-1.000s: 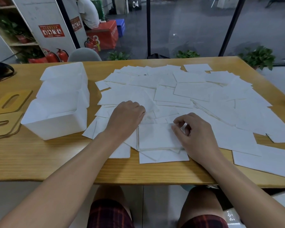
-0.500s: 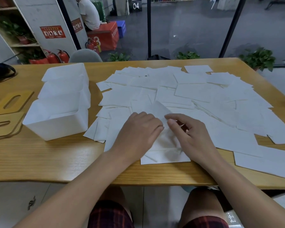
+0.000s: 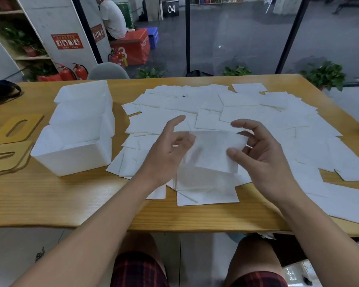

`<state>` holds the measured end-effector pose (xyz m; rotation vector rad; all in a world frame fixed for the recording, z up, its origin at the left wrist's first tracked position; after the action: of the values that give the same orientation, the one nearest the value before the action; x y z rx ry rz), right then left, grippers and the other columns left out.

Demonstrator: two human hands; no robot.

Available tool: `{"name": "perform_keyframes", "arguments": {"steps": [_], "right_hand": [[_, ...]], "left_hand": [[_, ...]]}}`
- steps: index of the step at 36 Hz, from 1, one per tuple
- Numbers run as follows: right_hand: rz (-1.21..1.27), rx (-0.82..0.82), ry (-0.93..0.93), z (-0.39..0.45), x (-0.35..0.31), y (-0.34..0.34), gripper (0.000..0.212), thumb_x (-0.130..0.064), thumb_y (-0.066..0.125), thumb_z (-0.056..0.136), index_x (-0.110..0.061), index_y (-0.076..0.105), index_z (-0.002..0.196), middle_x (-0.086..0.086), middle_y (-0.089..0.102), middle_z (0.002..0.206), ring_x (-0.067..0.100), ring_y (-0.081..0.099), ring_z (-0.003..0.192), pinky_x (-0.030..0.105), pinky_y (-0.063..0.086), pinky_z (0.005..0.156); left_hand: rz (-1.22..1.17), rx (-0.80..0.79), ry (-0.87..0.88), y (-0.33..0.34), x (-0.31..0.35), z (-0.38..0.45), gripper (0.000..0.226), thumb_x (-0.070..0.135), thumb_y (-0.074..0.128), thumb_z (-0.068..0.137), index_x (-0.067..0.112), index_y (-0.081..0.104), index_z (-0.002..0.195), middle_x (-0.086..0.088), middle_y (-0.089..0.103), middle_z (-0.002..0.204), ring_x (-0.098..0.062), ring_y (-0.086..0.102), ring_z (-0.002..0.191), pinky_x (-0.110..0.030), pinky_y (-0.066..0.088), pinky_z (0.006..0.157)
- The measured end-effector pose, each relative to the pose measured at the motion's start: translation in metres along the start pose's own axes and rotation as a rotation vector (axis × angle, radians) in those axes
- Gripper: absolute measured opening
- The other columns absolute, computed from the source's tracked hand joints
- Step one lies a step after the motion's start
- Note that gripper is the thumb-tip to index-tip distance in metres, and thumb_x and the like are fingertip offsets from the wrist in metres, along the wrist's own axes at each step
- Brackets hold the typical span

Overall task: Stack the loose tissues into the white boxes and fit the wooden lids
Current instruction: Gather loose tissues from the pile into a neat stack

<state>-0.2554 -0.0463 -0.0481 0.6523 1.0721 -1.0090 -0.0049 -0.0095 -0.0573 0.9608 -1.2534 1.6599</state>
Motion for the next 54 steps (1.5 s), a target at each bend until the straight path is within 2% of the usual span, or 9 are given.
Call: {"name": "perform_keyframes", "arguments": {"steps": [4, 8, 10, 19, 25, 31, 41, 48, 54], "right_hand": [[0.0, -0.047, 0.097, -0.002, 0.006, -0.005, 0.048, -0.011, 0.075, 0.102, -0.026, 0.062, 0.146, -0.002, 0.078, 0.106, 0.021, 0.076, 0.092, 0.026, 0.059, 0.076], [-0.257, 0.036, 0.18, -0.01, 0.021, -0.009, 0.037, -0.024, 0.081, 0.099, -0.035, 0.068, 0.132, -0.007, 0.059, 0.074, 0.015, 0.054, 0.056, 0.024, 0.045, 0.058], [-0.333, 0.047, 0.207, -0.014, 0.024, -0.007, 0.033, -0.03, 0.081, 0.099, -0.039, 0.067, 0.126, -0.005, 0.065, 0.075, 0.017, 0.06, 0.054, 0.021, 0.049, 0.06], [-0.59, 0.101, 0.193, -0.021, 0.027, -0.001, 0.028, -0.031, 0.078, 0.099, -0.037, 0.065, 0.123, -0.01, 0.072, 0.08, 0.011, 0.068, 0.057, 0.016, 0.053, 0.062], [-0.982, 0.127, -0.002, -0.009, 0.021, 0.003, 0.017, -0.034, 0.078, 0.099, -0.025, 0.077, 0.114, -0.014, 0.061, 0.109, 0.005, 0.053, 0.083, 0.023, 0.044, 0.073], [-0.965, 0.027, -0.045, 0.028, 0.028, 0.023, 0.015, -0.029, 0.076, 0.1, -0.021, 0.08, 0.112, -0.009, 0.065, 0.108, 0.008, 0.057, 0.092, 0.026, 0.044, 0.078], [-0.842, 0.024, -0.024, 0.028, 0.048, 0.024, 0.005, -0.028, 0.075, 0.1, -0.026, 0.078, 0.103, -0.013, 0.065, 0.098, 0.007, 0.063, 0.089, 0.03, 0.054, 0.079], [-0.791, 0.053, -0.029, 0.026, 0.046, 0.022, 0.012, -0.022, 0.076, 0.099, -0.021, 0.079, 0.111, -0.014, 0.067, 0.105, 0.006, 0.063, 0.089, 0.012, 0.045, 0.077], [-0.803, 0.073, -0.181, 0.025, 0.035, 0.027, 0.034, -0.021, 0.081, 0.097, -0.025, 0.075, 0.13, -0.015, 0.063, 0.103, 0.008, 0.057, 0.083, 0.018, 0.045, 0.076]], "left_hand": [[-0.117, 0.006, -0.026, 0.0, -0.003, -0.007, 0.054, 0.052, 0.072, 0.104, 0.056, 0.047, 0.152, -0.016, 0.055, 0.075, -0.022, 0.054, 0.072, -0.031, 0.046, 0.074], [0.022, 0.012, -0.009, -0.004, -0.014, -0.018, 0.051, 0.04, 0.074, 0.104, 0.053, 0.051, 0.149, 0.004, 0.048, 0.064, -0.01, 0.045, 0.058, -0.015, 0.045, 0.064], [0.12, 0.017, -0.002, -0.004, -0.018, -0.023, 0.048, 0.039, 0.072, 0.105, 0.05, 0.053, 0.148, 0.009, 0.05, 0.061, -0.007, 0.047, 0.056, -0.011, 0.046, 0.07], [0.392, 0.055, 0.03, -0.003, -0.019, -0.029, 0.041, 0.04, 0.071, 0.106, 0.04, 0.058, 0.144, 0.012, 0.067, 0.072, -0.007, 0.067, 0.07, -0.014, 0.048, 0.075], [0.712, 0.168, 0.151, -0.008, -0.013, -0.02, 0.027, 0.051, 0.067, 0.104, 0.034, 0.074, 0.124, 0.019, 0.056, 0.091, -0.002, 0.053, 0.089, -0.017, 0.043, 0.072], [0.805, 0.074, 0.216, 0.0, -0.011, 0.01, 0.021, 0.038, 0.069, 0.107, 0.022, 0.078, 0.119, 0.01, 0.068, 0.11, -0.011, 0.054, 0.106, -0.029, 0.047, 0.086], [1.036, 0.035, 0.375, 0.011, -0.008, 0.022, 0.033, 0.025, 0.055, 0.112, 0.018, 0.07, 0.083, 0.005, 0.057, 0.077, -0.019, 0.05, 0.082, -0.038, 0.046, 0.078], [1.001, 0.055, 0.446, 0.008, -0.008, 0.019, 0.024, 0.021, 0.058, 0.113, 0.014, 0.073, 0.096, -0.001, 0.067, 0.091, -0.025, 0.057, 0.09, -0.04, 0.046, 0.081], [0.954, 0.094, 0.549, 0.007, 0.009, 0.008, 0.018, 0.014, 0.061, 0.112, 0.01, 0.073, 0.098, -0.006, 0.067, 0.094, -0.029, 0.059, 0.091, -0.047, 0.051, 0.082]]}}
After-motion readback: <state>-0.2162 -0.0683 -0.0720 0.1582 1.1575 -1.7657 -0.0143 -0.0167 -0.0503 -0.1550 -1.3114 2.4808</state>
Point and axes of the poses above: each hand's wrist, its own z-axis towards the middle knuckle, its own y-axis out of the palm, x = y × z, the point moved 4 cm from there along z, towards the middle knuckle
